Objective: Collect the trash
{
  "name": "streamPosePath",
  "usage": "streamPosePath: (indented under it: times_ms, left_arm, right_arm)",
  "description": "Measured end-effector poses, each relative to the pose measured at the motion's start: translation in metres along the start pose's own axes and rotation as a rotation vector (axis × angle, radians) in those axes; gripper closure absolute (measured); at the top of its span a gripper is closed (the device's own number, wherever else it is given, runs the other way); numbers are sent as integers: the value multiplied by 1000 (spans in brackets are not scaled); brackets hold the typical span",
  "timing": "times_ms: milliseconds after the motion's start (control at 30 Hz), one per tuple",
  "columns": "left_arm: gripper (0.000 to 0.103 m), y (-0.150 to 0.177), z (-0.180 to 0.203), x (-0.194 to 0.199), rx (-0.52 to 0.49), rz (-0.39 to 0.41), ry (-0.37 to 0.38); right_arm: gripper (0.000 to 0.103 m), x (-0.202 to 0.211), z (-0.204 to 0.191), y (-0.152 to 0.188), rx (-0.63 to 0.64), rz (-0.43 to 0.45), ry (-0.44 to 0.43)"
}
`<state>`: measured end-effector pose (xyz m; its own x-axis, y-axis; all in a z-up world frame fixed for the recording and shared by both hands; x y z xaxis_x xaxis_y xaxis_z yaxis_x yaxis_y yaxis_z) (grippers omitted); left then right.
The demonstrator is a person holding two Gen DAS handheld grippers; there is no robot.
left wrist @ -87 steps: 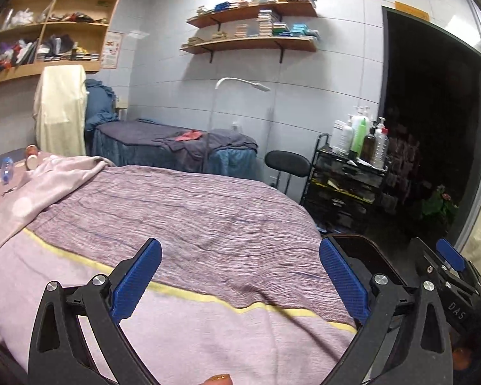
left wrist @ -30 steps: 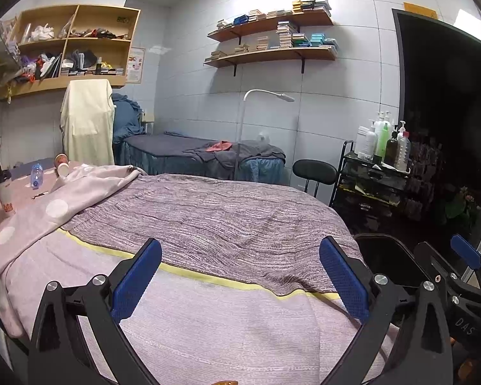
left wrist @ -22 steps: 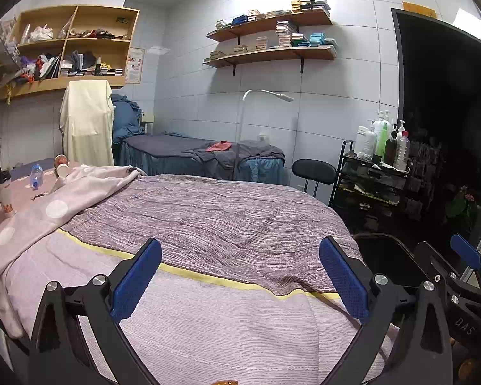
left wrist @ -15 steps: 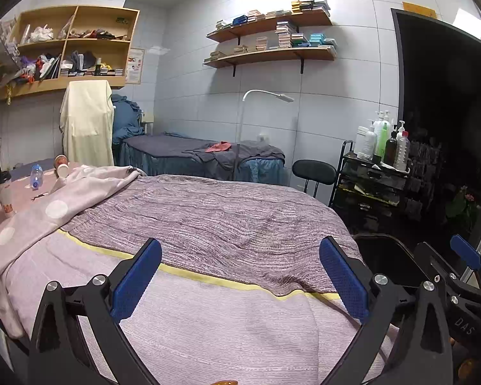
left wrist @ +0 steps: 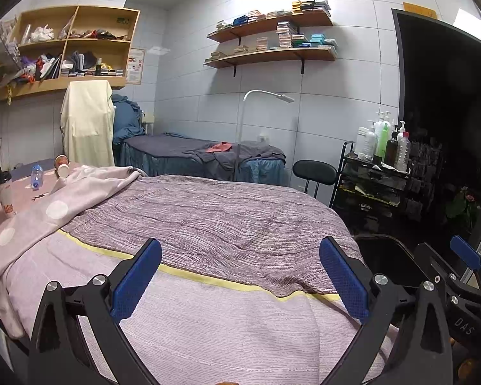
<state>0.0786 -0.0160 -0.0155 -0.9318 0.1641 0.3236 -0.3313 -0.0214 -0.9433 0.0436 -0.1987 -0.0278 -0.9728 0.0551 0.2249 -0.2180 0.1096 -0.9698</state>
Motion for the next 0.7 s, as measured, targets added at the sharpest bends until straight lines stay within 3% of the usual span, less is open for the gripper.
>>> streamPosePath:
  times_ms: [700]
  left_arm:
    - [6,-2,3,0,-9,-1,3]
  right_arm:
    - [6,-2,6,3,-8,0,8]
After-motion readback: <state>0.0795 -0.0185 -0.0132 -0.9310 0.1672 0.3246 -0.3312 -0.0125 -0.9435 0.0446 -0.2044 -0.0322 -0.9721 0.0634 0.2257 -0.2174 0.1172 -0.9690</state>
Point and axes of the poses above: each gripper's, at about its wrist camera, not at the fingertips, and x roughly against the way its jaws point, z to its right, y to its underside, the point moved 5 cm from there along -x, roughly the way its jaws point, and after that the axes turned 1 degree about -z, right-handed, at the moved point
